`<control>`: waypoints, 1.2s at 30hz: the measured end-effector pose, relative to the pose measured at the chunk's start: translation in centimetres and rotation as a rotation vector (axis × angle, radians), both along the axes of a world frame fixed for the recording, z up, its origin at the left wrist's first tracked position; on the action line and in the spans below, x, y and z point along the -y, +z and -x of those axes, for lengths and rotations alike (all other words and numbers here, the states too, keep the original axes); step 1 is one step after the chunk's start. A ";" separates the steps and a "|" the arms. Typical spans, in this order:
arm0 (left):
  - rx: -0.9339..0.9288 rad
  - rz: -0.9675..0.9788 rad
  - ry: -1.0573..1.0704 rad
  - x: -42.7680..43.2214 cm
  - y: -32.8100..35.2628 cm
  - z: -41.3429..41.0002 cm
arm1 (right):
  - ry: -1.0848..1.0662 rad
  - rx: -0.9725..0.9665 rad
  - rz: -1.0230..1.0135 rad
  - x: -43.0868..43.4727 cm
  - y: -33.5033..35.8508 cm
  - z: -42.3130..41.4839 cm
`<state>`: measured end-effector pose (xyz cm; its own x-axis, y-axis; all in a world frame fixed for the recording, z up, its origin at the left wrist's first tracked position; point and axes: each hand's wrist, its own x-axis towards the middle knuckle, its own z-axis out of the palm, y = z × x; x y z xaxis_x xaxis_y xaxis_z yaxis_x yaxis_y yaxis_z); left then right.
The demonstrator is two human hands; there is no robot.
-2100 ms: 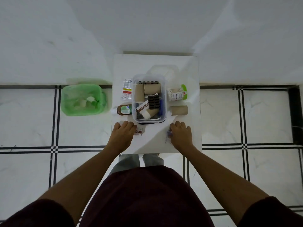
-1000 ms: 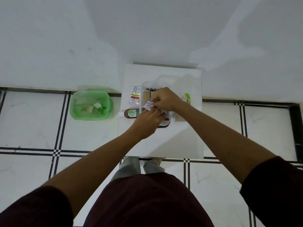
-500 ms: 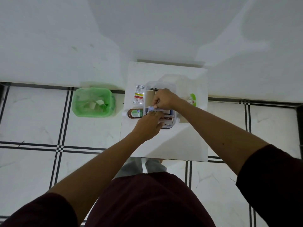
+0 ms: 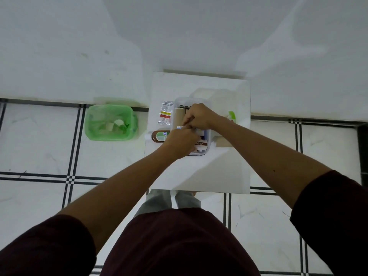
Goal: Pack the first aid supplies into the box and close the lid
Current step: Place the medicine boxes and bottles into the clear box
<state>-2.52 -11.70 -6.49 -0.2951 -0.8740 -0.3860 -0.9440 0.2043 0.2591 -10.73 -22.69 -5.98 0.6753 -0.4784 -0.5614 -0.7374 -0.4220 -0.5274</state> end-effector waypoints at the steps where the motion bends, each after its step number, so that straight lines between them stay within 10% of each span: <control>1: -0.023 -0.021 0.035 -0.2 -0.1 0.1 | 0.028 -0.018 0.002 -0.2 -0.2 0.1; 36: -0.010 0.254 0.065 -6.7 -0.6 -4.3 | -0.112 -0.185 0.572 -8.0 1.2 6.3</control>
<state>1.82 -5.02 -7.07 -0.2380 -0.9598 -0.1490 -0.9549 0.2031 0.2168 -17.03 -14.65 -4.83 0.5195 -0.8009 -0.2978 -0.8512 -0.5154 -0.0990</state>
